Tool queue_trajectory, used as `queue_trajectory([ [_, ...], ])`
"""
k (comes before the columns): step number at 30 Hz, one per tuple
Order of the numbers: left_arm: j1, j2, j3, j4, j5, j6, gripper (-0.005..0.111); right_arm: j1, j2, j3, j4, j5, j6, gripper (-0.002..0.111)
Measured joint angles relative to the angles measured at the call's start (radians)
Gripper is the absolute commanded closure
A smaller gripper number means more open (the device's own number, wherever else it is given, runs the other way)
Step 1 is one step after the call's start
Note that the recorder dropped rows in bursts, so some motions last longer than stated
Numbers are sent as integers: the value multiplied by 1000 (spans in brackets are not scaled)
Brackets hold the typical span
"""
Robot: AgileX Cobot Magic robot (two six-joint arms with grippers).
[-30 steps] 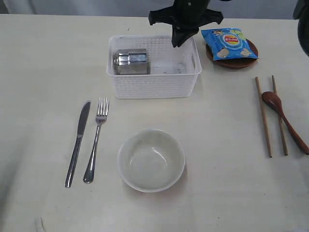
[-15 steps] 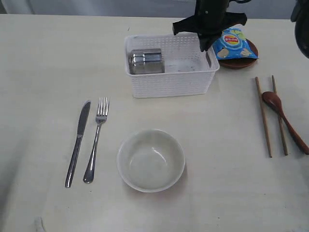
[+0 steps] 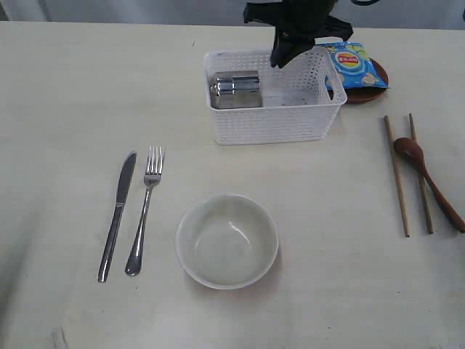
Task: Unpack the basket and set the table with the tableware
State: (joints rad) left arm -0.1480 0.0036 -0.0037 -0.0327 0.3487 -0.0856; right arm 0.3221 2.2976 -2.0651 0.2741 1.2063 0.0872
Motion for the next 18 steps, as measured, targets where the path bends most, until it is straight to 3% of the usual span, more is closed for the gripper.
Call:
queue_trajectory([
  [3, 0, 0, 0, 0, 0, 0, 107, 1, 0, 0, 54, -6, -15, 60],
  [18, 0, 0, 0, 0, 0, 0, 107, 1, 82, -2, 190, -57, -38, 62],
])
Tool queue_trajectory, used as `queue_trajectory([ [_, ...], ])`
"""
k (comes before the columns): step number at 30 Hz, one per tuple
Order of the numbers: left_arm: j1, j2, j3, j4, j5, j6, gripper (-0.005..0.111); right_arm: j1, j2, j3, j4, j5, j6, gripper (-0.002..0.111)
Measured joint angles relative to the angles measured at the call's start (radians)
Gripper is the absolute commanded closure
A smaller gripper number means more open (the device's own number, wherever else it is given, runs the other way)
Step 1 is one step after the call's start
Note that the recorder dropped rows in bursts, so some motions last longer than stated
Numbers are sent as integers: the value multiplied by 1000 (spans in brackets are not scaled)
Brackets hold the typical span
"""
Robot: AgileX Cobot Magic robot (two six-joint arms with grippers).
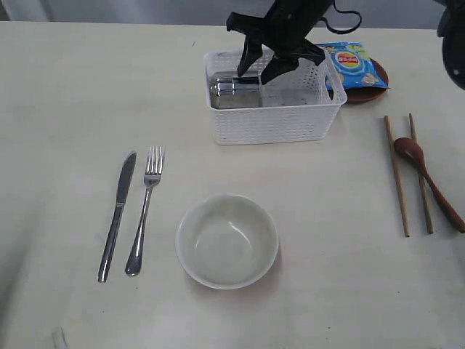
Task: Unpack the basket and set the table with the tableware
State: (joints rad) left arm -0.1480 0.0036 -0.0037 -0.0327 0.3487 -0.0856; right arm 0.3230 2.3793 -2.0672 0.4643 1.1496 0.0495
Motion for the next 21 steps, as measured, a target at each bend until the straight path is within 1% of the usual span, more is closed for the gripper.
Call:
queue_trajectory([
  [5, 0, 0, 0, 0, 0, 0, 107, 0, 21, 0, 19, -13, -23, 62],
  [10, 0, 0, 0, 0, 0, 0, 107, -2, 53, 0, 134, -22, -90, 62],
  [11, 0, 0, 0, 0, 0, 0, 107, -2, 55, 0, 149, -28, -99, 66],
  [12, 0, 0, 0, 0, 0, 0, 107, -2, 57, 0, 160, -34, -108, 71],
  [15, 0, 0, 0, 0, 0, 0, 107, -2, 57, 0, 183, -41, -131, 97],
  [16, 0, 0, 0, 0, 0, 0, 107, -2, 55, 0, 193, -41, -140, 109],
  [21, 0, 0, 0, 0, 0, 0, 107, -4, 39, -2, 218, -41, -188, 109],
])
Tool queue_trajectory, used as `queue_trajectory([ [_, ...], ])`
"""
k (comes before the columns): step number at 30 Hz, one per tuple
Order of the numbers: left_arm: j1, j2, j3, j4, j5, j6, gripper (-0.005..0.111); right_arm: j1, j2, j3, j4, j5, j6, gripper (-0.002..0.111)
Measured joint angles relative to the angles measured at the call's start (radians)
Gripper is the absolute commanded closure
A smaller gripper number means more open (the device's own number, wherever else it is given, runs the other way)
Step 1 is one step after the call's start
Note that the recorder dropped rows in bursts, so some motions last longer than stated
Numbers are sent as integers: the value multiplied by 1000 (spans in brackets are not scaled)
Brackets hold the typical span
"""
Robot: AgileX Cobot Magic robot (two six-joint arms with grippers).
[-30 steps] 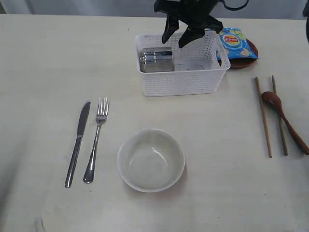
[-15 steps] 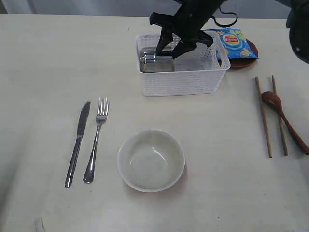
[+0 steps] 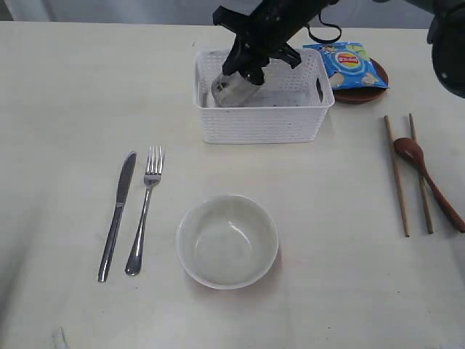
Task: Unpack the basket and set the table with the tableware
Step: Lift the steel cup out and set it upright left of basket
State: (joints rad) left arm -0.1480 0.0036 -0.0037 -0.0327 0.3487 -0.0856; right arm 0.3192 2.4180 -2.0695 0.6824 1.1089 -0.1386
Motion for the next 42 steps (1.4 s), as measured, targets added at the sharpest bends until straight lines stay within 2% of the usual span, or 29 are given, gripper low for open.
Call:
queue_trajectory([
  [11, 0, 0, 0, 0, 0, 0, 107, -42, -117, 2, -82, 11, -47, 109],
  [19, 0, 0, 0, 0, 0, 0, 107, -3, -228, 2, -134, 22, -89, 109],
  [25, 0, 0, 0, 0, 0, 0, 107, 131, -264, -18, -269, 31, -98, 109],
  [37, 0, 0, 0, 0, 0, 0, 107, 526, -238, -159, -715, 77, 19, 109],
  [42, 0, 0, 0, 0, 0, 0, 107, 561, -117, -215, -824, 88, 99, 109],
])
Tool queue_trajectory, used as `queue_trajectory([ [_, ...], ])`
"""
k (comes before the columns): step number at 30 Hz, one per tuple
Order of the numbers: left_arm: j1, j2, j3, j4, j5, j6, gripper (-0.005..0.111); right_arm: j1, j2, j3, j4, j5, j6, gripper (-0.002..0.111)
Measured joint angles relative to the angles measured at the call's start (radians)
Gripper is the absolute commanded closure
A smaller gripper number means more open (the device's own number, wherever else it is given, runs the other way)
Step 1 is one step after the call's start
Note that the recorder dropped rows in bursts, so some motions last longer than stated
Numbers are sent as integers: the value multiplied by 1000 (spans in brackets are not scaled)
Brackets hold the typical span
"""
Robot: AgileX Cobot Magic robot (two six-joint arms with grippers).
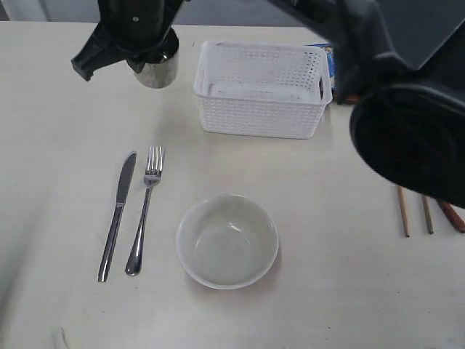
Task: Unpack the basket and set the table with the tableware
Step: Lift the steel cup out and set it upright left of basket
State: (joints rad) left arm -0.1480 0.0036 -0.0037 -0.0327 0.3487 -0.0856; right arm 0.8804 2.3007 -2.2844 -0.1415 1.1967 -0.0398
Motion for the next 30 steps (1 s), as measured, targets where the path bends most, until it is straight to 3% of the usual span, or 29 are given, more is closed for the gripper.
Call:
queue_trajectory([
  [5, 0, 0, 0, 0, 0, 0, 107, 50, 105, -56, -8, -16, -10, 109],
  [30, 0, 0, 0, 0, 0, 0, 107, 45, 200, -58, 13, -42, -70, 108],
])
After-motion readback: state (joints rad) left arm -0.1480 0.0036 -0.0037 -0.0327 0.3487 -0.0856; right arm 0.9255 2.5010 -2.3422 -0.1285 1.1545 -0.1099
